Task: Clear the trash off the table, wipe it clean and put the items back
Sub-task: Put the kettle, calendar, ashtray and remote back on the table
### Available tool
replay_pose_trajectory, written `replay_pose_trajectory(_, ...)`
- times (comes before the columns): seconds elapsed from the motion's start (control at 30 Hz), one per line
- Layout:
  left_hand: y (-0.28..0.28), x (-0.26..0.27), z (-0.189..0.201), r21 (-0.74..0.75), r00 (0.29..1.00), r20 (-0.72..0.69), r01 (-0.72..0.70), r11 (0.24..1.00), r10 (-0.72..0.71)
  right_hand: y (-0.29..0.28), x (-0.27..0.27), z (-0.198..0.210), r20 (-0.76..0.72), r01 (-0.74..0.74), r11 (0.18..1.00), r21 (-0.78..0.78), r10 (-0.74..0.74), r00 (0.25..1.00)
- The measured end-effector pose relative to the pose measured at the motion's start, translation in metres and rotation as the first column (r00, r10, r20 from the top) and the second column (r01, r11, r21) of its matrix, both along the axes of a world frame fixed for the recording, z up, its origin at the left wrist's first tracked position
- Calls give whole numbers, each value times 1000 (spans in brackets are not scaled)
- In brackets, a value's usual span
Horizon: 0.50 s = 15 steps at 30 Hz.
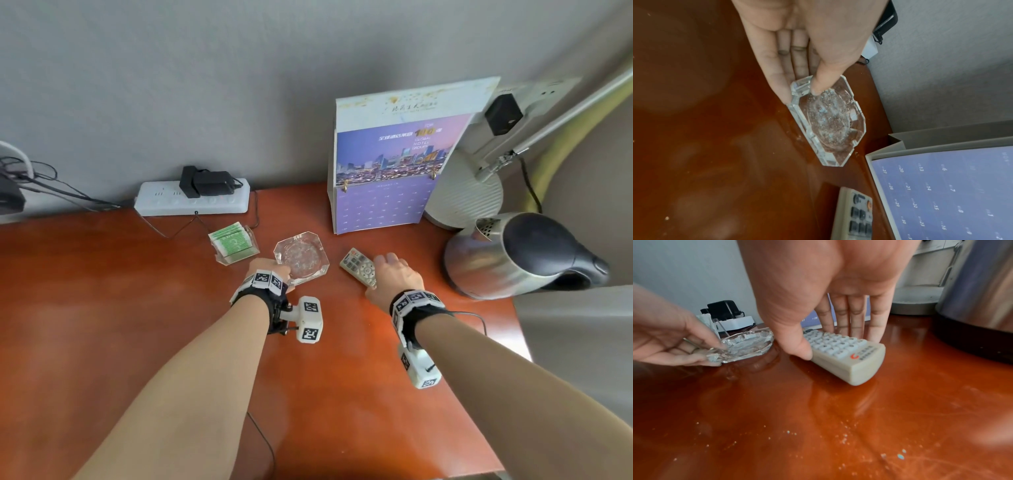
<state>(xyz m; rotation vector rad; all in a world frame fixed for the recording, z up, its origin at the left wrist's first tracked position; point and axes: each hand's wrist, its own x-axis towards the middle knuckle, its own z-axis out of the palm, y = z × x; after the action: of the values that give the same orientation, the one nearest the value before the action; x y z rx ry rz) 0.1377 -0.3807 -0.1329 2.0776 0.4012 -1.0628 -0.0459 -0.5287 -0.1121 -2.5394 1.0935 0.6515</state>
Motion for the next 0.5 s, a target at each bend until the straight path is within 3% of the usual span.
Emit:
replay_pose_trajectory(0.2,11,-5,21,-27,997,-60,-46,999,44,1,-5,-1,-19,-33,999,15,34,999)
replay_pose_trajectory(0.33,21,-9,19,-34,992,-126,-14,999,9,2,3,10,34,-93,992,-80,96,995)
replay_pose_trajectory(0.4,23,-13,19,-43,989,-146,16,999,-22,4,14,18,101,-43,999,-12,44,994)
replay_pose_trajectory(0.5,22,-17,21,-84,977,-210,8,996,-26,10,36,26,131,137,967,213,-168,977)
